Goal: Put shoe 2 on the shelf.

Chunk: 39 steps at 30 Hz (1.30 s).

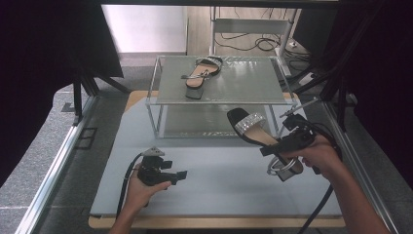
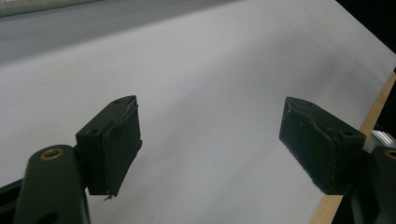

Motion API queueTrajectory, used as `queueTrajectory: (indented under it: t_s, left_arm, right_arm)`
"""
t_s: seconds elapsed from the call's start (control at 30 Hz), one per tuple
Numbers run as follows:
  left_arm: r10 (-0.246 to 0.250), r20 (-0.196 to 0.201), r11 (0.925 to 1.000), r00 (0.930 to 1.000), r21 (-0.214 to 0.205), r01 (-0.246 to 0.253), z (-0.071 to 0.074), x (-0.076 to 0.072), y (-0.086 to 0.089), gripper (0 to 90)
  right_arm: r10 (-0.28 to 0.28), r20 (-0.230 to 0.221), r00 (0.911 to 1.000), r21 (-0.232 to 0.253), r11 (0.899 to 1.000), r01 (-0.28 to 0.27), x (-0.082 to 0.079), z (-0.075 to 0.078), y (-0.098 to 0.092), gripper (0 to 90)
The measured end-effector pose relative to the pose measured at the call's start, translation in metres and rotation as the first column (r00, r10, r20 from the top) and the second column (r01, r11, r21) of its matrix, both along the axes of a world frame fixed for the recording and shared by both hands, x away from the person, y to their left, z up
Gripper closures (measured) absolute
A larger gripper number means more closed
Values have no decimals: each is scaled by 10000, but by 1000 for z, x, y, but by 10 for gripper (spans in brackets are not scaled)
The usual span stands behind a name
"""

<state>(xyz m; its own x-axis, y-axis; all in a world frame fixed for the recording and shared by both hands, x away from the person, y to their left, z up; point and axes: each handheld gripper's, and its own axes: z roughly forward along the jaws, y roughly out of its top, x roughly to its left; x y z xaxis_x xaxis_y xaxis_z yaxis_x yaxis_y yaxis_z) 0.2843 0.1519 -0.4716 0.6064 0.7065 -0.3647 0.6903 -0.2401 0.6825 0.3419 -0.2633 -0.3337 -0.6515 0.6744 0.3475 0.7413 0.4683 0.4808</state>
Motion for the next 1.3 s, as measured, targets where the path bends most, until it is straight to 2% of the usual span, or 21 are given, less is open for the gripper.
queueTrajectory:
  t_s: [0.07,0.23,0.33,0.43,0.47,0.5,0.63,0.77,0.8,0.83,0.87,0.93,1.1,1.13,1.17,1.3]
  left_arm:
    - [4,-16,10000,10000,27,-4,-1,0,0,208]
    - [-37,-64,10000,10000,70,37,-3,1,-2,208]
    - [-60,-58,10000,10000,59,60,-4,1,-2,208]
    - [-95,-72,9999,9999,74,95,-4,1,-3,208]
    - [-132,-77,9999,9999,71,132,-4,1,-4,209]
    - [-132,-77,9999,9999,71,132,-4,1,-4,209]
    - [-207,-46,9998,9998,30,207,-2,0,-4,210]
    - [-200,-29,9998,9998,28,200,-2,1,-3,210]
    - [-215,-45,9998,9998,18,215,-2,1,-4,210]
    - [-215,-45,9998,9998,18,215,-2,1,-4,210]
    - [-217,-65,9998,9997,37,218,-2,1,-4,210]
    - [-222,-63,9997,9997,31,222,-2,1,-4,211]
    - [-242,-39,9997,9997,60,242,-2,1,-5,210]
    - [-291,0,9996,9996,63,291,-1,0,-6,210]
    - [-291,0,9996,9996,63,291,-1,0,-6,210]
    - [-249,81,9996,9997,117,248,1,2,-4,211]
  right_arm:
    - [-32,88,10000,6,10000,32,2,4,0,429]
    - [-226,349,9991,150,9996,221,17,27,0,429]
    - [-436,503,9978,118,9990,431,32,42,3,429]
    - [-482,552,9973,52,9988,480,39,48,6,429]
    - [-542,590,9968,66,9985,539,47,53,8,429]
    - [-542,590,9968,66,9985,539,47,53,8,429]
    - [-678,581,9960,78,9977,674,65,59,12,429]
    - [-860,553,9948,-171,9961,870,86,66,16,429]
    - [-1024,517,9934,-273,9942,1039,97,69,18,429]
    - [-1024,517,9934,-273,9942,1039,97,69,18,429]
    - [-1176,547,9916,-427,9919,1200,108,71,20,429]
    - [-1246,517,9909,-472,9908,1271,112,72,21,429]
    - [-1638,495,9852,-886,9818,1677,141,74,27,429]
    - [-1913,524,9801,-1026,9753,1958,152,73,29,429]
    - [-1913,524,9801,-1026,9753,1958,152,73,29,429]
    - [-2177,528,9746,-1130,9684,2225,170,68,36,429]
